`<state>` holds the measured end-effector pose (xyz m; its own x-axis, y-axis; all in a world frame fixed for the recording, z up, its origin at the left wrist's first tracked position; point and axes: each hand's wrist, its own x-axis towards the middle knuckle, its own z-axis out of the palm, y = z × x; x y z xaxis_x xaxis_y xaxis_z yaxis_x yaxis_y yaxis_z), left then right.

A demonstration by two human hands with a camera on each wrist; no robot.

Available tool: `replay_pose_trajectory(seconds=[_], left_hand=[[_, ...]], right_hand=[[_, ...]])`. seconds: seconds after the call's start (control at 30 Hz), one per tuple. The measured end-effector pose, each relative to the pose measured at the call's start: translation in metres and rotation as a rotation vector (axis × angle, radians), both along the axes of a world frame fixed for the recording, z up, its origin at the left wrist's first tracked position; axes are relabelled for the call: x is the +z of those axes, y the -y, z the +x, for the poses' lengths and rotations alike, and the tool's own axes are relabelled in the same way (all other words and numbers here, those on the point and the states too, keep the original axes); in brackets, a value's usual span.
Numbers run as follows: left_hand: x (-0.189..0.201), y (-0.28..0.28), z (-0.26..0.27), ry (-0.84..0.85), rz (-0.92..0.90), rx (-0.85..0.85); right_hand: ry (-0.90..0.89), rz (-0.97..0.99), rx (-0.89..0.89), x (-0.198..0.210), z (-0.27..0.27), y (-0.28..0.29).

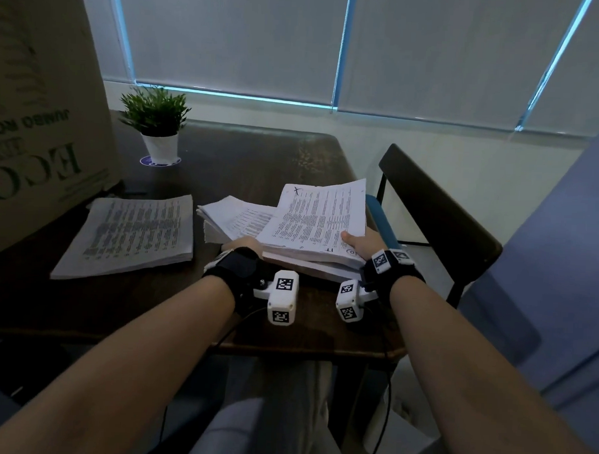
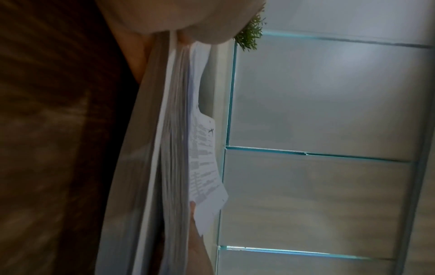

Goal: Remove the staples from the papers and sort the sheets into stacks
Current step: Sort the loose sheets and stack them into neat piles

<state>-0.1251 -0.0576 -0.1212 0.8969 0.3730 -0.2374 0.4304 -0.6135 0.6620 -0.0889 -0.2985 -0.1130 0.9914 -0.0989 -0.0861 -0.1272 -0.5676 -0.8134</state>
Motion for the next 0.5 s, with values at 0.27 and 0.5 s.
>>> replay_pose_trajectory(seconds=[0.27, 0.5], left_hand=[[0.0, -0.071, 0.041, 0.132, -0.244, 0.038], [0.029, -0.089, 0.074, 0.248, -0.136, -0.176]], right_hand=[[0.085, 0.161, 0.007, 0.028, -0.001, 0.011], [0.172, 0.379, 0.054, 0.057, 0.005, 0.011]])
